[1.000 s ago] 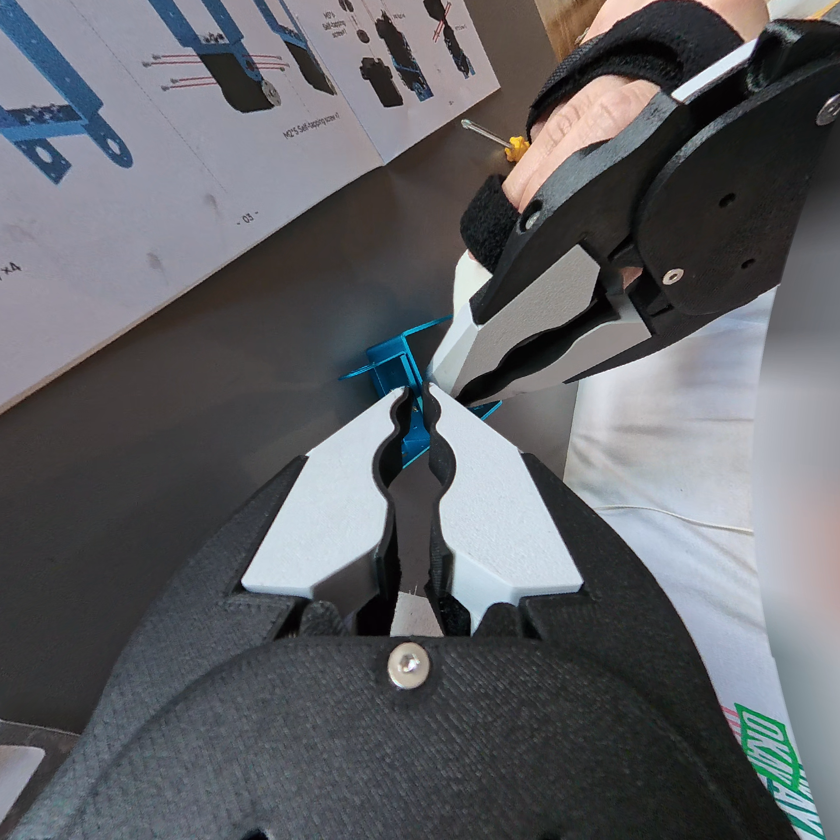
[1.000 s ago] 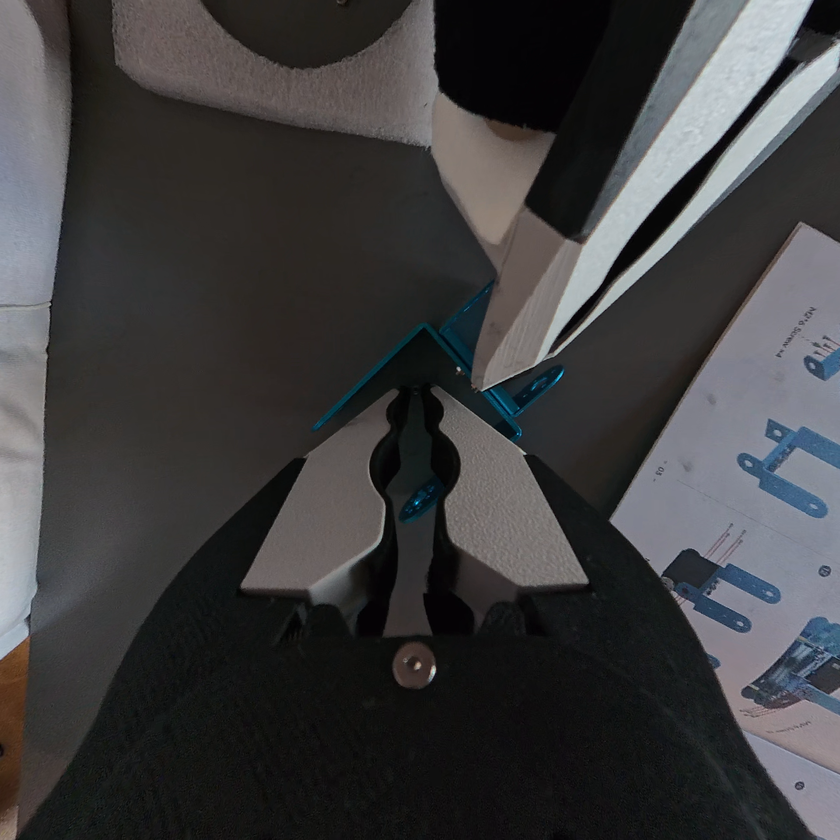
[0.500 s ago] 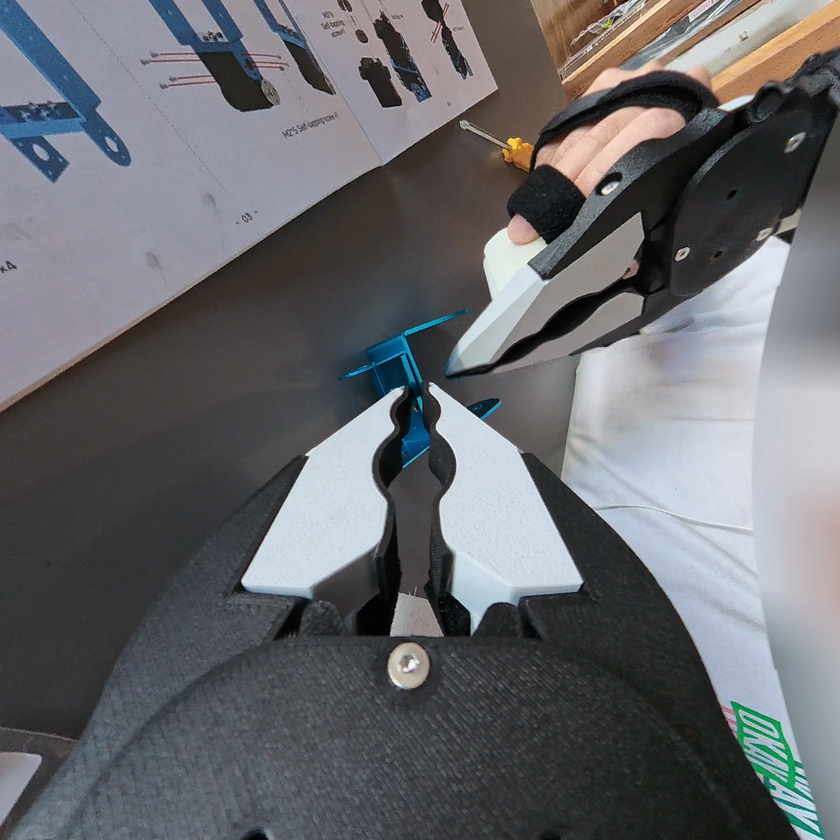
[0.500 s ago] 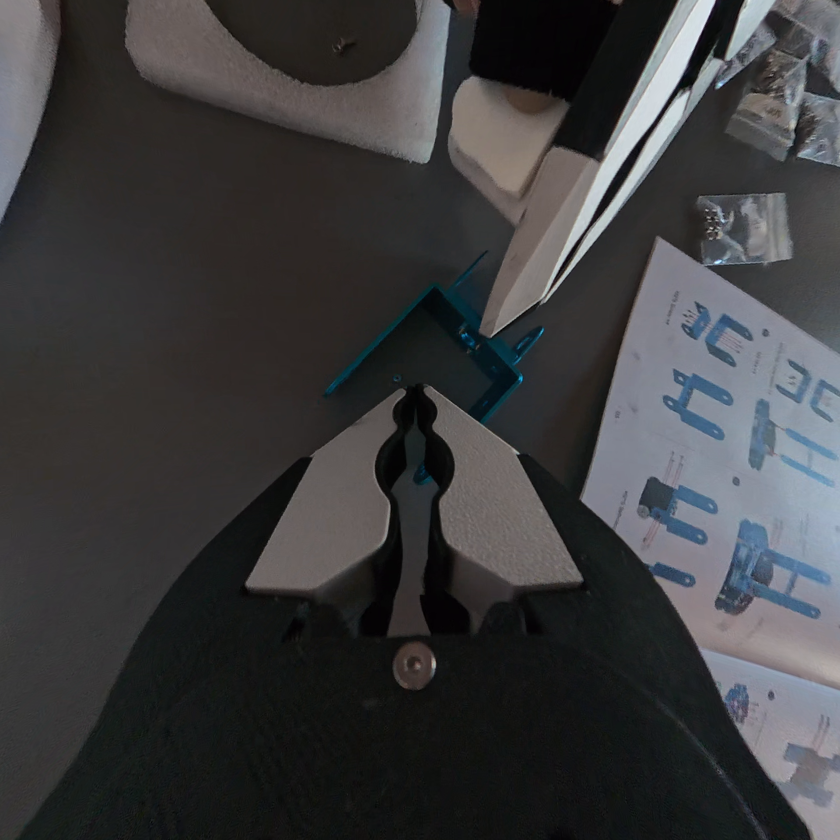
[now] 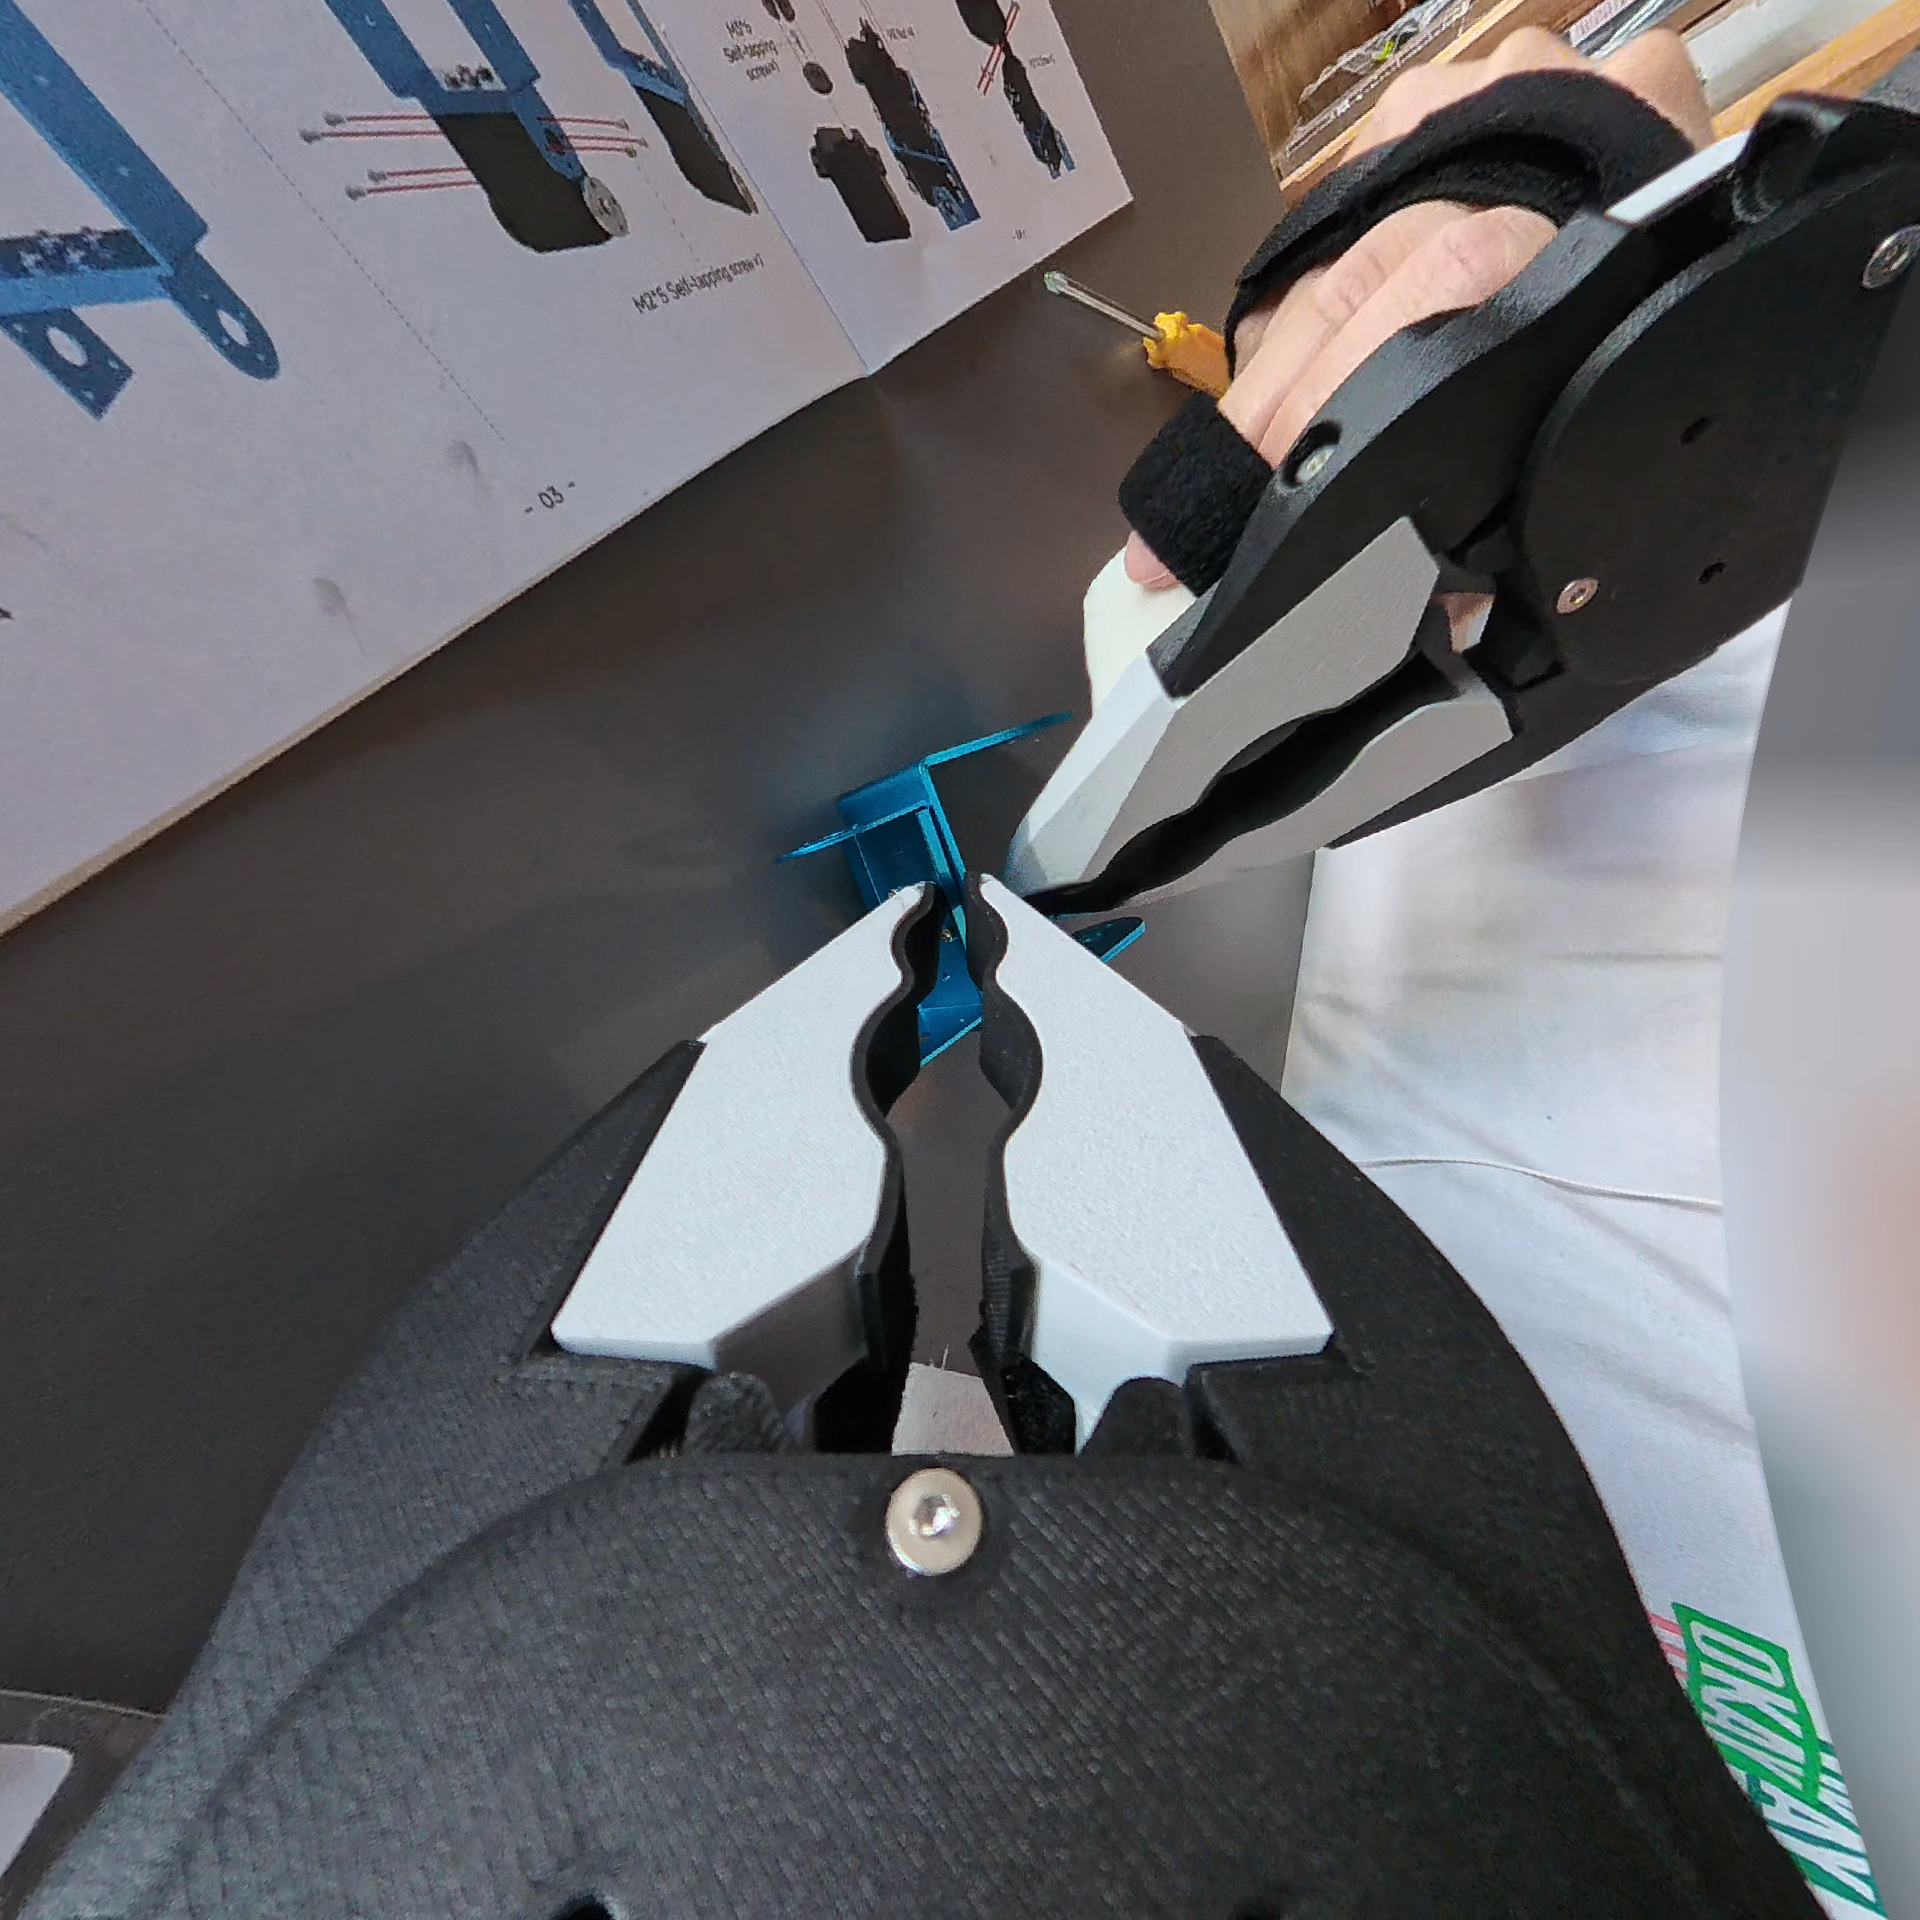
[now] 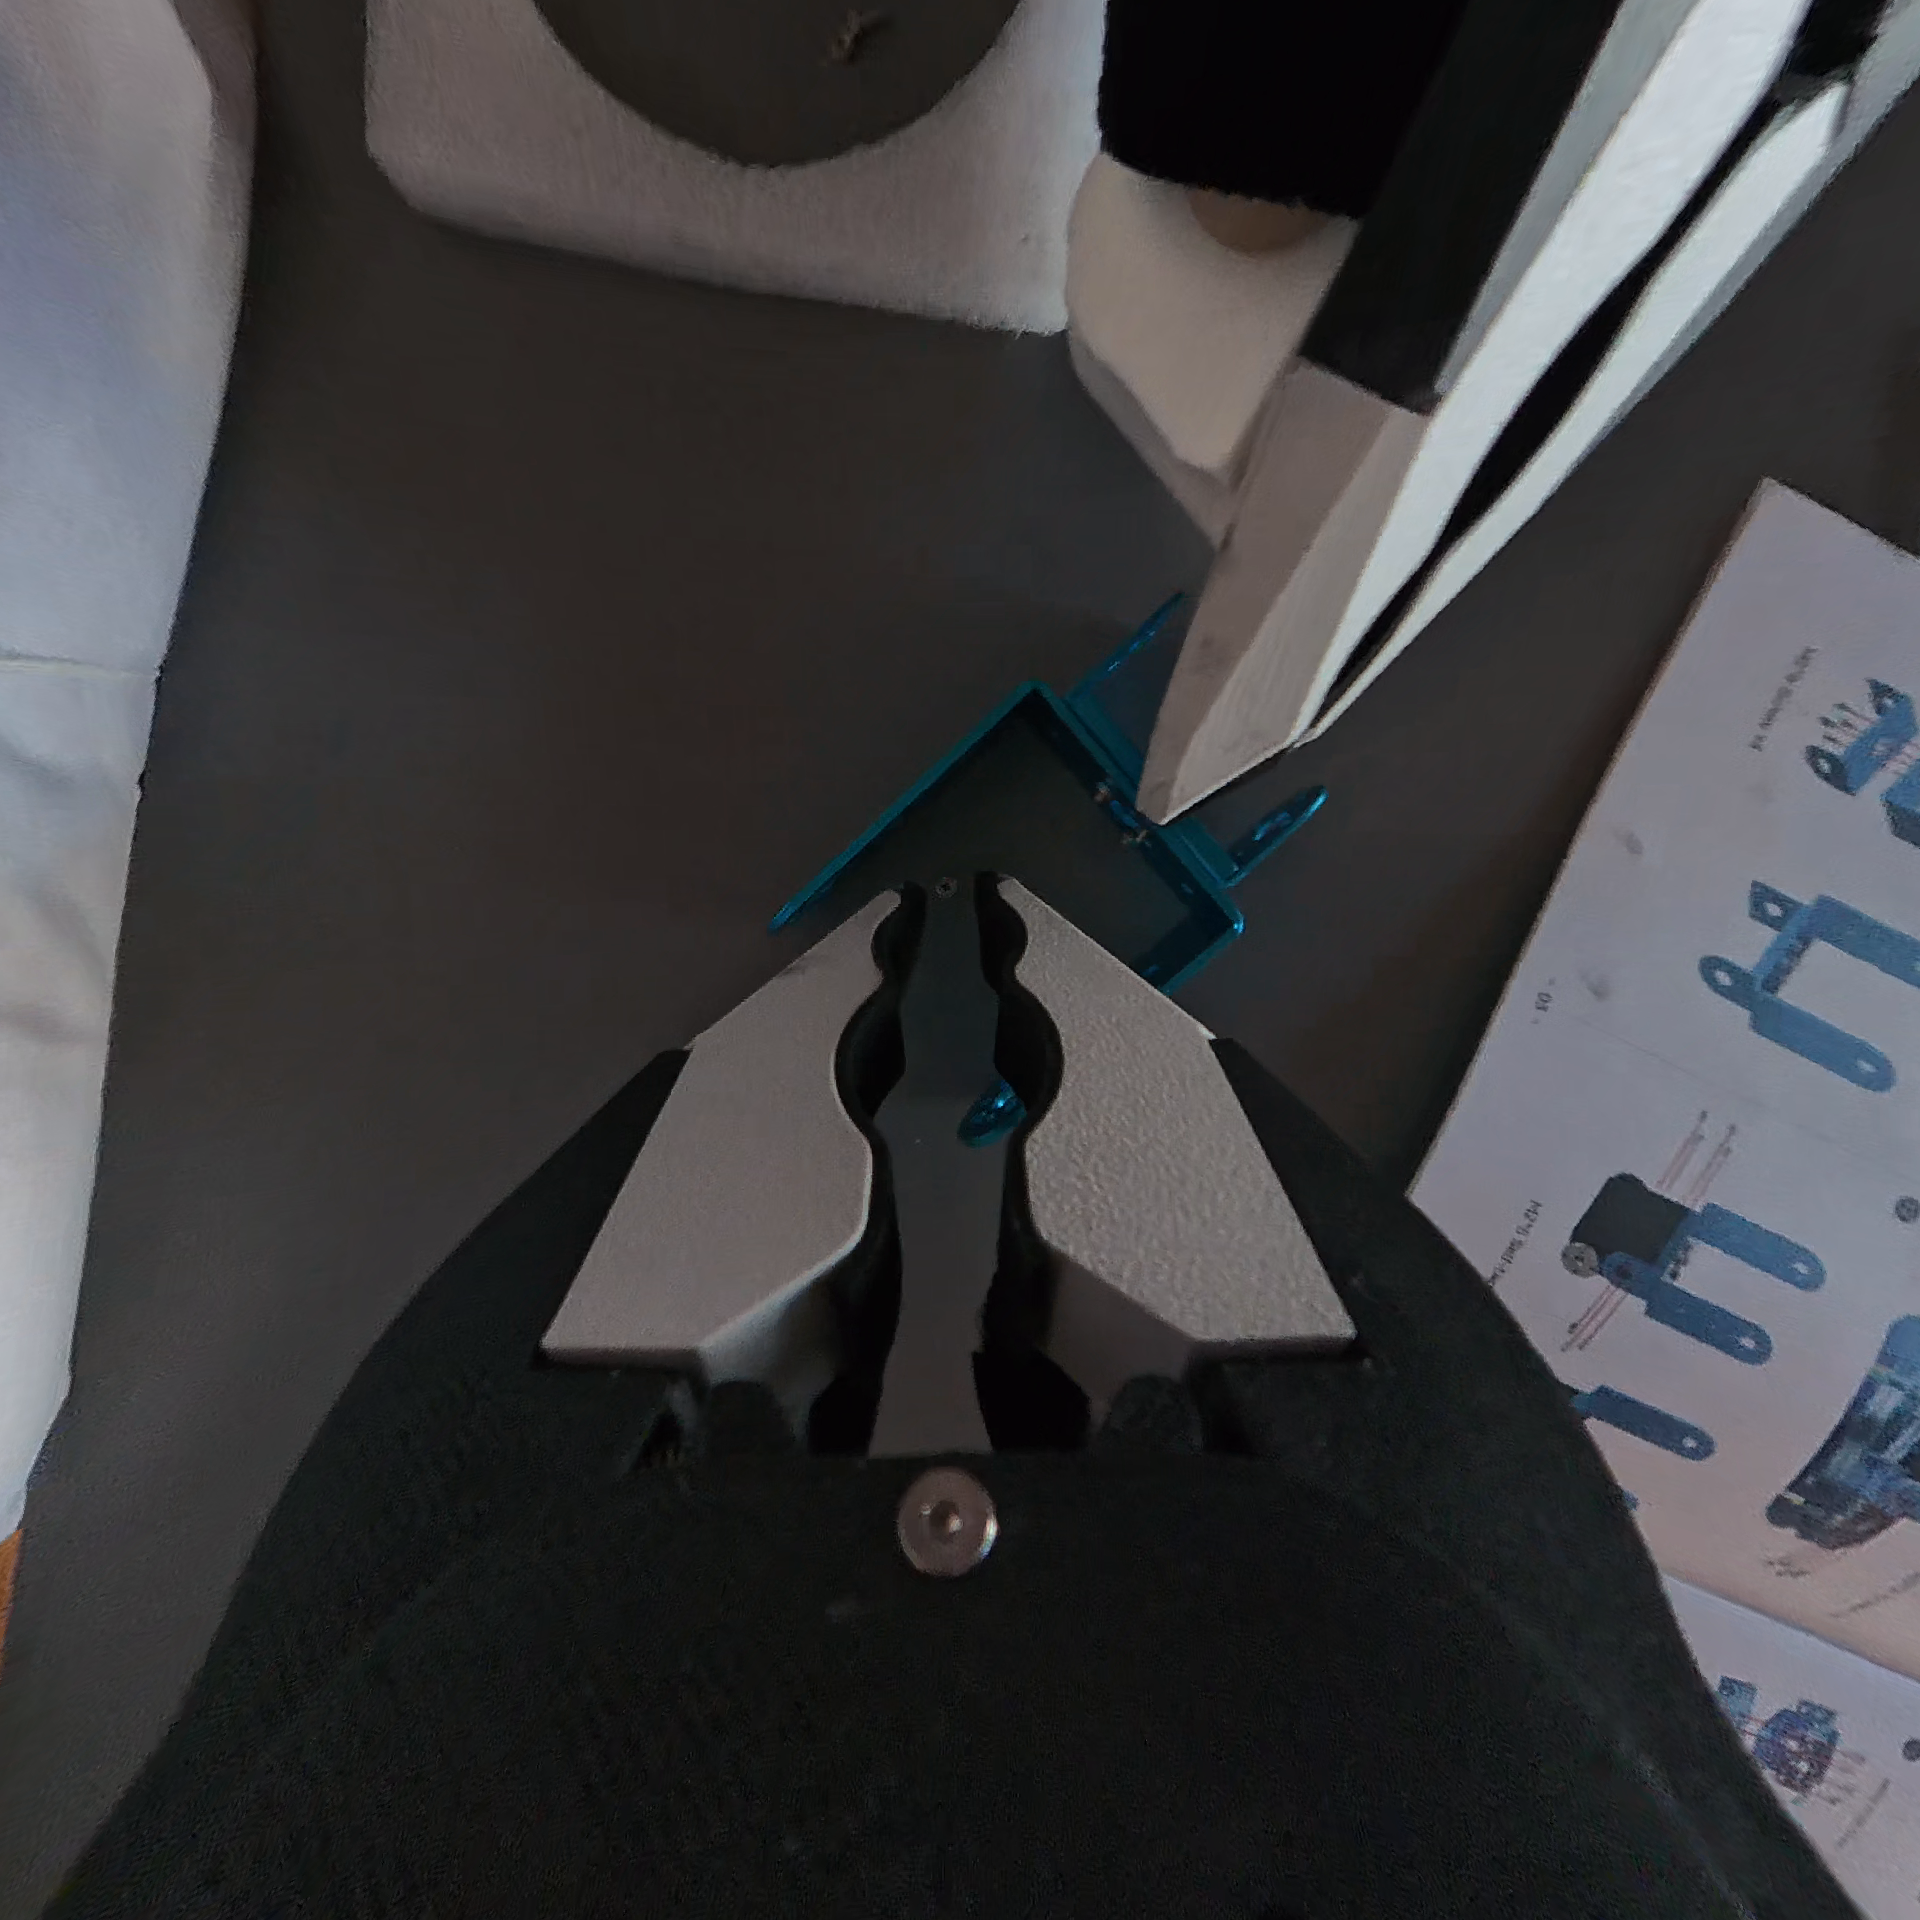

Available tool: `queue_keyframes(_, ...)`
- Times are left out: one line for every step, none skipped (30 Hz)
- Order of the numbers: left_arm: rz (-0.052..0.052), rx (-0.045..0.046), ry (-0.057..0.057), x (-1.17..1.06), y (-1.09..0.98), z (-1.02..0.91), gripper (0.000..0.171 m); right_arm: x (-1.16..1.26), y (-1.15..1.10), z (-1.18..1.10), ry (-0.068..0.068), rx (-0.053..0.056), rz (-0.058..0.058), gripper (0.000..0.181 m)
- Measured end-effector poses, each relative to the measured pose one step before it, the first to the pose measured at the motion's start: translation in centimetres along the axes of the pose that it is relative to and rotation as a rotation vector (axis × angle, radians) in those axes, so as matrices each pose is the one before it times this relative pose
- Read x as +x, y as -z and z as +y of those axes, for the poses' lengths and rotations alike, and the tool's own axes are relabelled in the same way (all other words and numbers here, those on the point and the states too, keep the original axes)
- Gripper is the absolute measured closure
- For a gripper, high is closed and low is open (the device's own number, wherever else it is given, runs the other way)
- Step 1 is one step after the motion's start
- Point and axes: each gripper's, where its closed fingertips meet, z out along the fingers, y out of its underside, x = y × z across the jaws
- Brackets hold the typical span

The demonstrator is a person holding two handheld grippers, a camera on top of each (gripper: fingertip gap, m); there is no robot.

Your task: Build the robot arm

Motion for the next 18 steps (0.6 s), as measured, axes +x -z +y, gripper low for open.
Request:
queue_keyframes(-0.0010,-0.00023,-0.0009,0.003,0.003,-0.001,0.169,0.017,-0.076,-0.015,0.0134,-0.0114,-0.0038,0.172)
queue_keyframes(-0.0013,-0.00037,-0.0016,0.005,-0.004,0.006,0.169,-0.097,-0.044,0.104,0.0211,-0.0187,-0.0078,0.172)
queue_keyframes(-0.0009,0.00012,-0.0006,-0.005,0.004,0.002,0.169,-0.173,-0.035,0.191,0.0387,-0.0241,-0.0086,0.172)
queue_keyframes(-0.0006,0.00025,-0.0005,0.004,-0.010,0.010,0.169,0.289,-0.012,0.129,0.0330,-0.0199,0.0185,0.172)
queue_keyframes(-0.0003,-0.00044,-0.0004,0.004,0.000,-0.001,0.169,0.137,-0.024,0.044,0.0141,-0.0135,0.0001,0.172)
queue_keyframes(-0.0001,-0.00147,-0.0003,0.024,-0.001,0.027,0.169,-0.143,-0.034,-0.055,-0.0018,-0.0067,-0.0237,0.172)
queue_keyframes(-0.0013,-0.00017,-0.0011,-0.009,-0.002,0.003,0.169,0.037,-0.005,-0.174,-0.0056,0.0006,-0.0130,0.172)
queue_keyframes(-0.0015,-0.00022,-0.0012,0.005,-0.005,0.004,0.169,0.164,0.003,-0.159,-0.0089,0.0002,-0.0034,0.172)
queue_keyframes(-0.0010,-0.00003,-0.0007,0.005,0.002,-0.004,0.169,-0.019,-0.015,-0.050,-0.0071,-0.0063,-0.0130,0.173)
queue_keyframes(-0.0006,-0.00010,-0.0004,-0.005,0.006,-0.004,0.169,0.015,-0.018,0.005,0.0004,-0.0096,-0.0051,0.173)
queue_keyframes(0.0000,-0.00022,-0.0002,0.003,-0.007,0.000,0.169,0.095,-0.029,-0.030,0.0041,-0.0051,0.0045,0.173)
queue_keyframes(0.0010,0.00007,0.0013,-0.006,-0.003,-0.005,0.169,-0.100,-0.050,-0.039,-0.0038,-0.0019,-0.0081,0.173)
queue_keyframes(0.0015,0.00019,0.0011,0.000,0.005,0.004,0.169,-0.118,-0.071,-0.037,-0.0076,-0.0007,-0.0103,0.173)
queue_keyframes(0.0012,0.00004,0.0009,-0.002,-0.011,-0.007,0.169,0.012,-0.072,0.087,0.0000,-0.0059,0.0001,0.173)
queue_keyframes(0.0005,0.00016,0.0004,0.006,0.008,0.001,0.169,0.002,-0.087,0.124,0.0023,-0.0079,0.0008,0.173)
queue_keyframes(0.0001,-0.00004,0.0001,-0.005,-0.005,0.006,0.169,-0.078,-0.064,-0.003,0.0002,-0.0002,-0.0044,0.173)
queue_keyframes(-0.0001,0.00006,-0.0003,-0.003,0.000,-0.001,0.169,-0.057,-0.026,-0.080,-0.0022,0.0044,-0.0038,0.174)
queue_keyframes(-0.0001,0.00006,-0.0002,0.010,0.005,0.002,0.169,-0.022,0.007,0.007,0.0005,-0.0018,-0.0010,0.174)
